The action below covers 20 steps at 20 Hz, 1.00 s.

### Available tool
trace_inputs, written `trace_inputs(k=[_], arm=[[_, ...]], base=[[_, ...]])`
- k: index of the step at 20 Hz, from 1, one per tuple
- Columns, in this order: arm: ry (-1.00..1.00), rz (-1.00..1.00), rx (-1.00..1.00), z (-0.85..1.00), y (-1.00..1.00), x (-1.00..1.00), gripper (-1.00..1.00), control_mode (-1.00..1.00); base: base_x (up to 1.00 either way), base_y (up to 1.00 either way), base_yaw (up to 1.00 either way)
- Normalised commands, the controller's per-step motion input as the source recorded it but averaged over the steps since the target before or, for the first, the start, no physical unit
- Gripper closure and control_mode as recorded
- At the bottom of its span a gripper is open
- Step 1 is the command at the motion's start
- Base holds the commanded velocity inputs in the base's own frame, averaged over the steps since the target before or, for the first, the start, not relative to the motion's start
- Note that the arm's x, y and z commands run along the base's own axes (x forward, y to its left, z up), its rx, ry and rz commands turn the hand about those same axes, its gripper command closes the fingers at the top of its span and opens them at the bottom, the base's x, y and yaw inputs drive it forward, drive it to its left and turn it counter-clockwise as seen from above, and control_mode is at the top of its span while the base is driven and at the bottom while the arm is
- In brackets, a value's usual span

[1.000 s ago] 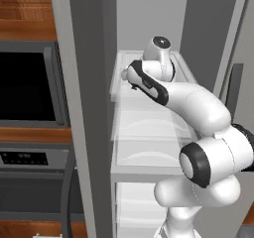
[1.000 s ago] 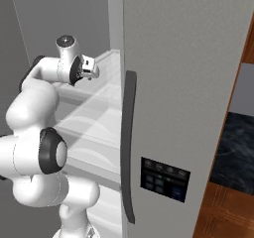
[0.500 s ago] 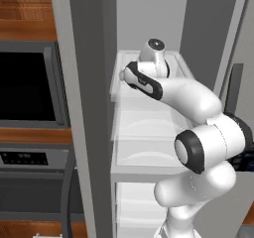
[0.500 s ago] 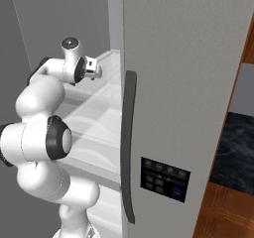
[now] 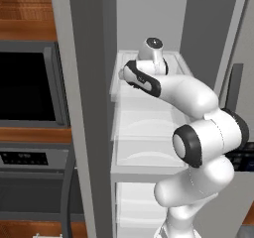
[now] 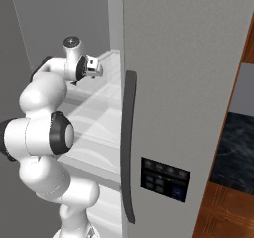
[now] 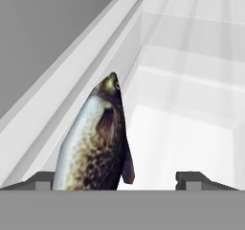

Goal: Place one mushroom and one fish in each tupperware on the nearby counter, to pack two identical lunches.

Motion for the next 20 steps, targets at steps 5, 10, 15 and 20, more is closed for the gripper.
trace_inputs(k=[5,10,15,20], arm=[[0.00,0.00,0.00,-0.38,-0.17,0.00,-1.00,-1.00],[0.00,0.00,0.00,-0.37,-0.26,0.00,1.00,-1.00],[0.00,0.02,0.00,-0.24,-0.11,0.00,1.00,-1.00],[0.02,0.03,0.00,-0.24,-0.05,-0.67,1.00,-1.00]], base=[[0.00,0.00,0.00],[0.00,0.00,0.00],[0.00,0.00,0.00],[0.00,0.00,0.00]])
